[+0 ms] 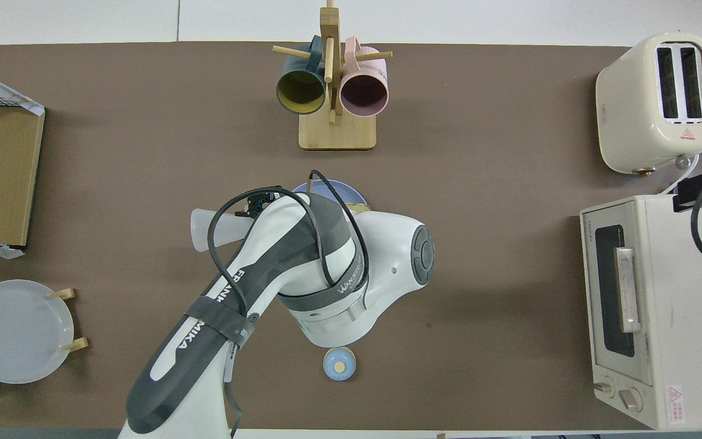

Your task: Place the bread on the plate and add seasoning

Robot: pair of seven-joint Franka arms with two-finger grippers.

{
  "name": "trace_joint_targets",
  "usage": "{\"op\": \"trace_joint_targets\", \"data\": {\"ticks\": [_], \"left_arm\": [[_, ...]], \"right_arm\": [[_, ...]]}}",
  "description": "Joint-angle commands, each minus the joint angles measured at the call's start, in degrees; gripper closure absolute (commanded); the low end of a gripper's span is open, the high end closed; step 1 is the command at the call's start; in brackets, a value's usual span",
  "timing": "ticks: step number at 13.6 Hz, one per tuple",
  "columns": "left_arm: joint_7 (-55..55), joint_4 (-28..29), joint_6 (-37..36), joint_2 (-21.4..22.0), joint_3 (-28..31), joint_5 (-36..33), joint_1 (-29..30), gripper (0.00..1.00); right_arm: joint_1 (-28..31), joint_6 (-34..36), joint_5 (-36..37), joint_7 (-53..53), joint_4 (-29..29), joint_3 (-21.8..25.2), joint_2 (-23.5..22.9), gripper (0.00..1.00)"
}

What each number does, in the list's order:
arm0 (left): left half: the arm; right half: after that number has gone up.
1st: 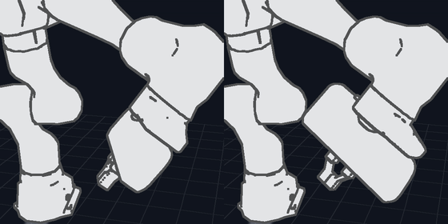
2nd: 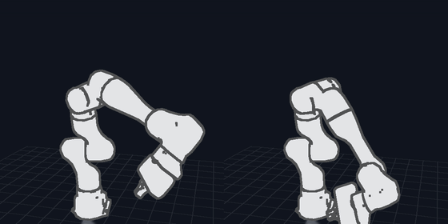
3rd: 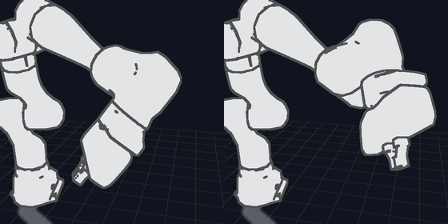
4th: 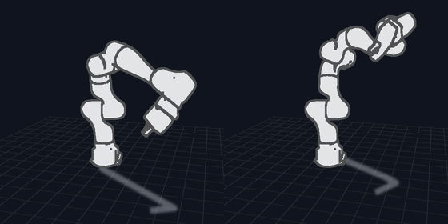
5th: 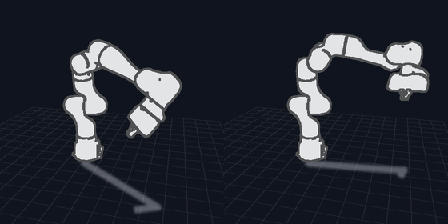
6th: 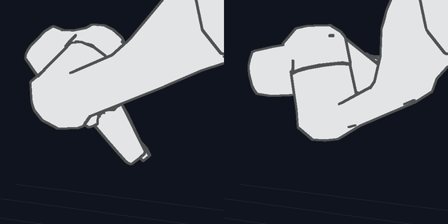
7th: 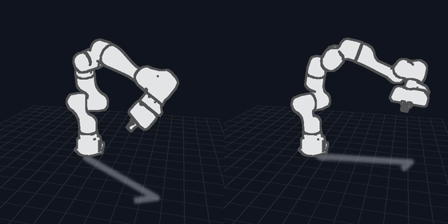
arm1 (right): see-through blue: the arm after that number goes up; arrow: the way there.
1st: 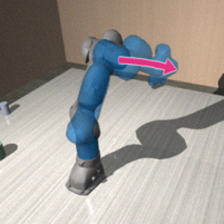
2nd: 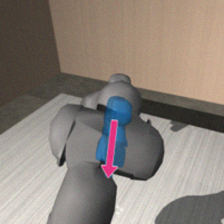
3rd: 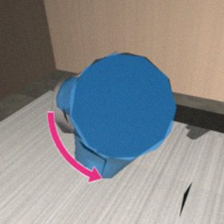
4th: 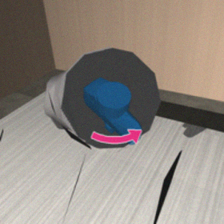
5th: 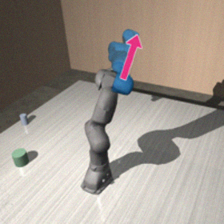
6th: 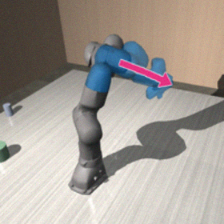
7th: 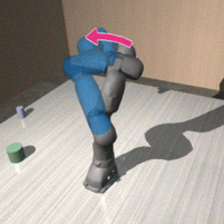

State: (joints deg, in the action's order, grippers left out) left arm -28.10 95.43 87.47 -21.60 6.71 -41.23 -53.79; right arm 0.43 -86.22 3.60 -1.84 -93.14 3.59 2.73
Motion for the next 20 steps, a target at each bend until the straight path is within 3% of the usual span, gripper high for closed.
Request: {"op": "trace_joint_targets", "data": {"ticks": [1,12,13,20], "left_arm": [[1.5,-2.9,-2.4,-3.1,0.9,-2.9,-1.0,1.00],[5.0,-1.6,-8.1,-5.2,0.9,-6.9,-1.7,1.00],[5.4,-1.9,-7.8,-7.3,0.9,-7.2,-1.7,1.00],[5.7,-2.2,-3.8,-7.9,1.1,-11.7,1.8,1.00]], "right_arm": [[0.9,-1.1,0.0,1.3,-2.7,-1.0,1.2,0.00],[0.5,-0.8,-0.1,1.0,-2.4,-1.0,0.6,0.00],[0.5,-0.8,-0.1,1.0,-2.4,-1.0,0.6,0.00],[0.5,-0.8,-0.1,1.1,-2.4,-1.0,0.6,0.00]]}}
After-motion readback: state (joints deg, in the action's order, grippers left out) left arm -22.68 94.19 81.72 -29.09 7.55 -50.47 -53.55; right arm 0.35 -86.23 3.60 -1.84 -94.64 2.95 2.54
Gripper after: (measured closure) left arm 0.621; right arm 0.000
